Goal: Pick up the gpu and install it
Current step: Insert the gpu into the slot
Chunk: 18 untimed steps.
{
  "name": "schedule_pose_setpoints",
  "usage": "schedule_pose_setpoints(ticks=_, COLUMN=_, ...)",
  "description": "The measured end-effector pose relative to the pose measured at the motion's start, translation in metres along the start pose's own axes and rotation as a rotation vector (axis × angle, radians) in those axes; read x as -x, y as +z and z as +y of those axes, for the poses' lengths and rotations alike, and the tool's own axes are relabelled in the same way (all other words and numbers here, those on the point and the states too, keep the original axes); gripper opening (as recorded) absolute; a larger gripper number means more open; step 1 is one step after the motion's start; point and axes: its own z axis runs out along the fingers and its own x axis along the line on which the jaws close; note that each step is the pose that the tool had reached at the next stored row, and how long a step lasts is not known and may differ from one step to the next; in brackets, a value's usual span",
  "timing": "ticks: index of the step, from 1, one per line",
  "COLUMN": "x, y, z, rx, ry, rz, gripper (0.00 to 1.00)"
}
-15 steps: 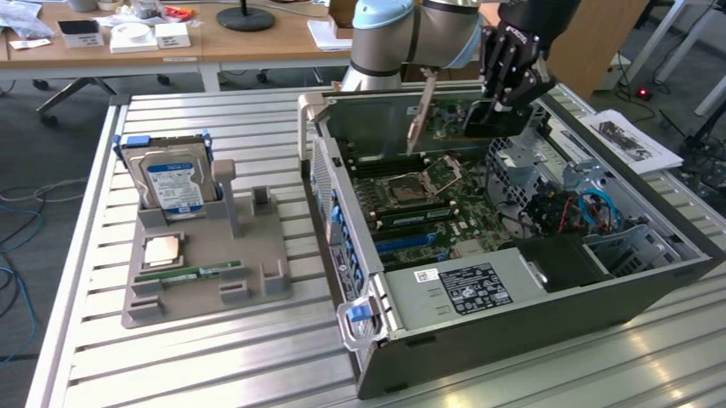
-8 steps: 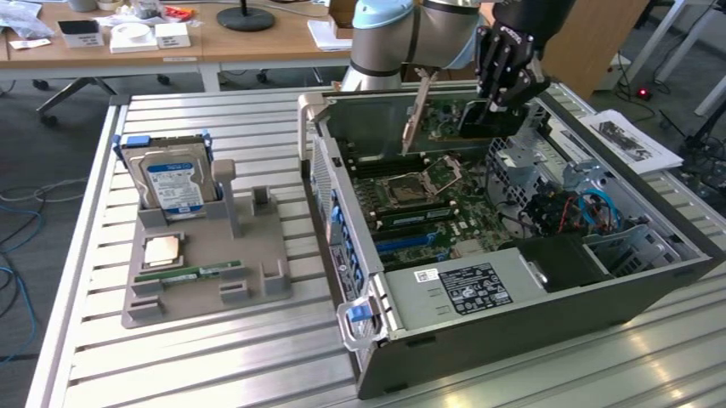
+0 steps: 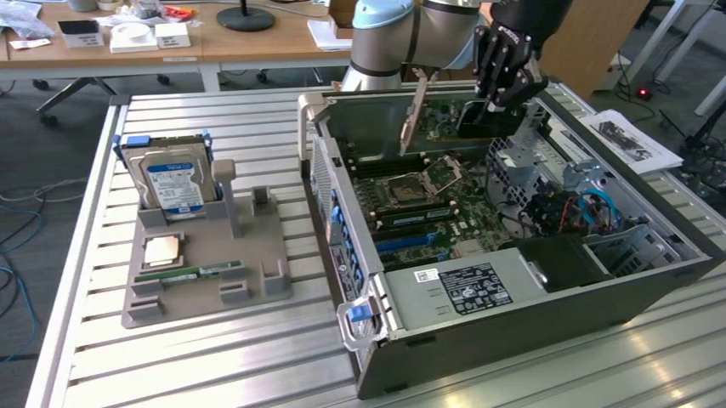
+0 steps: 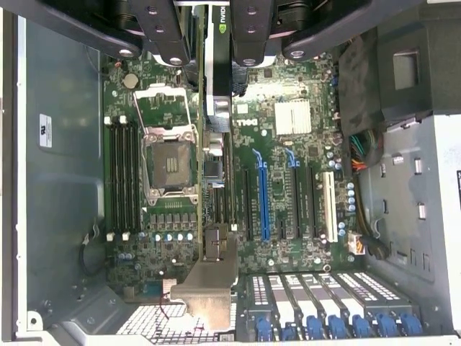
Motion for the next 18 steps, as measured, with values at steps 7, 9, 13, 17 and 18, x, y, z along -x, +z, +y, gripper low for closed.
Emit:
schedule_pose_setpoints(ticks=7, x=-0.0001, y=0.0, z=0.0037, rx=0.0, ry=0.0, rz=0.0, gripper=0.27)
schedule_pose_setpoints(ticks=9, x=-0.0001, y=0.0001, z=0.005, rx=0.0, ry=0.0, rz=0.0, gripper=0.27)
schedule_pose_setpoints(ticks=13, x=-0.0001, y=0.0001, z=0.0062, rx=0.0, ry=0.0, rz=0.0, gripper=0.27)
schedule_pose_setpoints(ticks=17, x=-0.0001, y=0.0006, z=0.0074, rx=-0.0004, ry=0.0, rz=-0.0002, gripper=0.27)
schedule_pose_setpoints(ticks=18, x=-0.0001, y=0.001, z=0.0079, rx=-0.0012, ry=0.0, rz=-0.0003, gripper=0.27)
